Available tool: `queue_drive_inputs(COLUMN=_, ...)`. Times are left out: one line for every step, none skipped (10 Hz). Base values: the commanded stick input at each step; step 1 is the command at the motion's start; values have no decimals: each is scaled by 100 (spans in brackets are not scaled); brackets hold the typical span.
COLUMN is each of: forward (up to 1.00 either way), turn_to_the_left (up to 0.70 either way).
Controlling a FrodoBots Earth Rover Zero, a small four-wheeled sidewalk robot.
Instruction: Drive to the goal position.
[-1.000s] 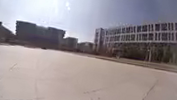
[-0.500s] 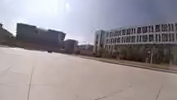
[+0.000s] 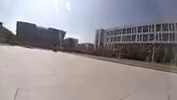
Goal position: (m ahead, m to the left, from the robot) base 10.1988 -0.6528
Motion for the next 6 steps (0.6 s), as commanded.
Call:
queue_drive_inputs(forward=70, turn_to_the_left=0)
queue_drive_inputs(forward=70, turn_to_the_left=35)
queue_drive_inputs(forward=70, turn_to_the_left=35)
queue_drive_inputs(forward=70, turn_to_the_left=35)
queue_drive_inputs(forward=70, turn_to_the_left=35)
queue_drive_inputs(forward=70, turn_to_the_left=35)
